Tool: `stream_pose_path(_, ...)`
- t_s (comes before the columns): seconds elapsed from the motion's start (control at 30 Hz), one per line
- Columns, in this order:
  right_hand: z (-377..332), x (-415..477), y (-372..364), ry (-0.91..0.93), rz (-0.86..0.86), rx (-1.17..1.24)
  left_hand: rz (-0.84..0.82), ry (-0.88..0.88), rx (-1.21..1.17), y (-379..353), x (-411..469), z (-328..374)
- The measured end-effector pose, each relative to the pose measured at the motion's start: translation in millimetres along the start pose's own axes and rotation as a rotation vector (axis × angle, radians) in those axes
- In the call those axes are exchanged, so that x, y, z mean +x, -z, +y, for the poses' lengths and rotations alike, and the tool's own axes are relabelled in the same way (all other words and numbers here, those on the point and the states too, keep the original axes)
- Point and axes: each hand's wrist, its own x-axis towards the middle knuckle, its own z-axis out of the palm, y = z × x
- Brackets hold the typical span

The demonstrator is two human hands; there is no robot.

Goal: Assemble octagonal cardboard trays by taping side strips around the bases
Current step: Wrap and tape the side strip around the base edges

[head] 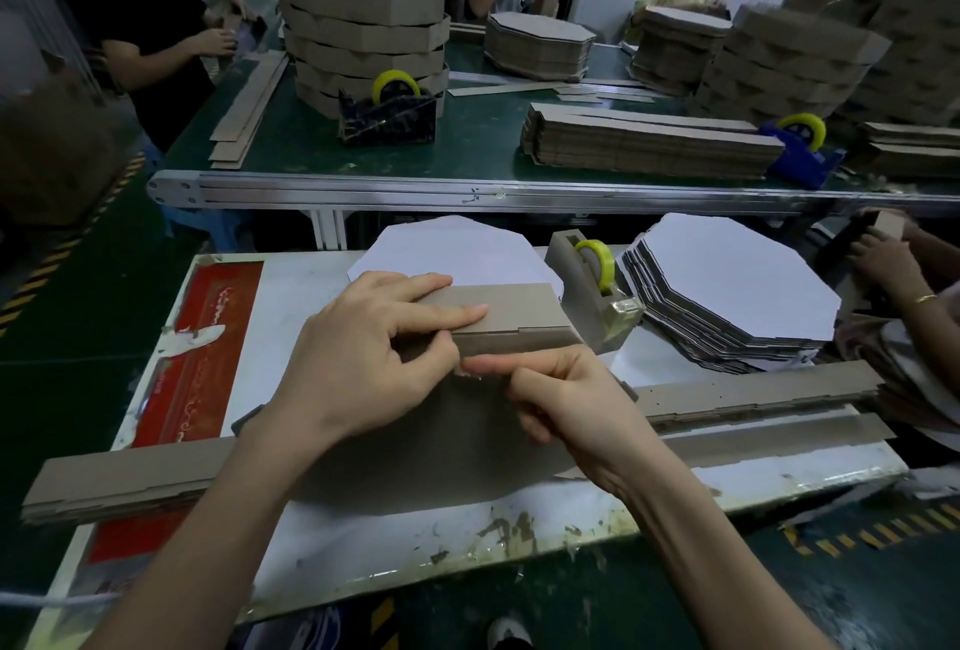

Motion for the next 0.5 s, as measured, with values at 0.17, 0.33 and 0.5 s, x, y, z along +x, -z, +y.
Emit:
stream_pose_path(0.17,3,1,2,0.011,-0.02,-0.027,0.106,0.073,-0.037,-7,6,8)
stream_pose_path(0.33,0,2,2,0.02,-0.015,-0.081,0.12,0.034,-0.038,-9,6,5)
stream_pose_path(0.5,-8,5,6,0.004,-0.044,-0.142,0.122,-0.03,0.0,-10,4,4)
